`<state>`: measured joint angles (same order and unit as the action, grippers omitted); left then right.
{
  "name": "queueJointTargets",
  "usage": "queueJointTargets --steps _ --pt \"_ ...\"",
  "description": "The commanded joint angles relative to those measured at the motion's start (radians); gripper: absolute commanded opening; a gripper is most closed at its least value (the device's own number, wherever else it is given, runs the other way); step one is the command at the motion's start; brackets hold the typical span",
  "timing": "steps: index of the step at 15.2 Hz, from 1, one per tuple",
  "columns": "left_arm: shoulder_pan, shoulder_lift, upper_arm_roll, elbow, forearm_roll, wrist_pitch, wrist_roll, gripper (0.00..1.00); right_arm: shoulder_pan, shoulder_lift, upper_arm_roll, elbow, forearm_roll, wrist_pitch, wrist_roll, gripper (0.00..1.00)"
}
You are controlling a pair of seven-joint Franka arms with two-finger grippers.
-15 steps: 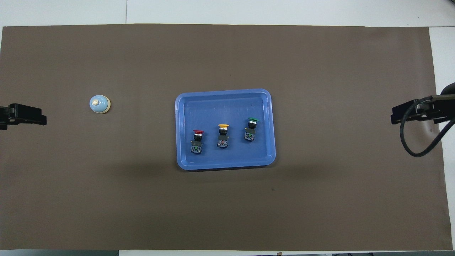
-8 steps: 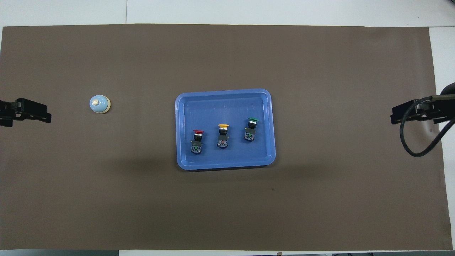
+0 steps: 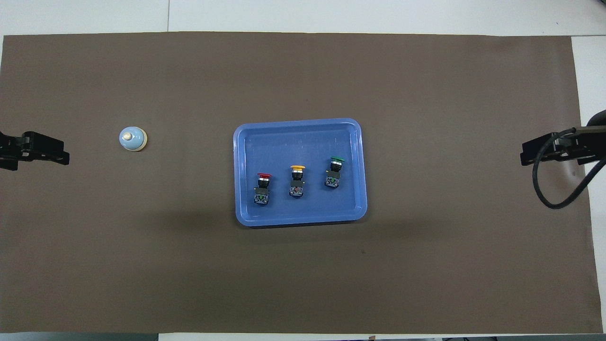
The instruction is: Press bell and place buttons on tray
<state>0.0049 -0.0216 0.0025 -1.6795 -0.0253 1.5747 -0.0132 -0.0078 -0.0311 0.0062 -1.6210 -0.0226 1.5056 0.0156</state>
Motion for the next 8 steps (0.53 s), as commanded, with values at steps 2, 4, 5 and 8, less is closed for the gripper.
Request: queueJointTargets --steps 2,4,5,8 --pt "-0.01 0.003 0.005 0.021 -0.001 -0.03 0.007 1.0 -0.017 -0.015 0.011 -0.014 0.012 0.015 -0.011 1.0" --pt "-0.008 0.003 0.005 0.023 -0.001 -0.032 0.009 1.0 -0.017 -0.015 0.011 -0.016 0.01 0.015 -0.011 1.0" --pt "-0.005 0.003 0.005 0.023 -0.002 -0.031 0.009 1.0 -0.017 -0.015 0.011 -0.016 0.01 0.013 -0.011 1.0" --pt "-0.002 0.003 0.005 0.021 -0.002 -0.027 0.013 1.0 -0.017 -0.015 0.011 -0.016 0.01 0.015 -0.011 1.0"
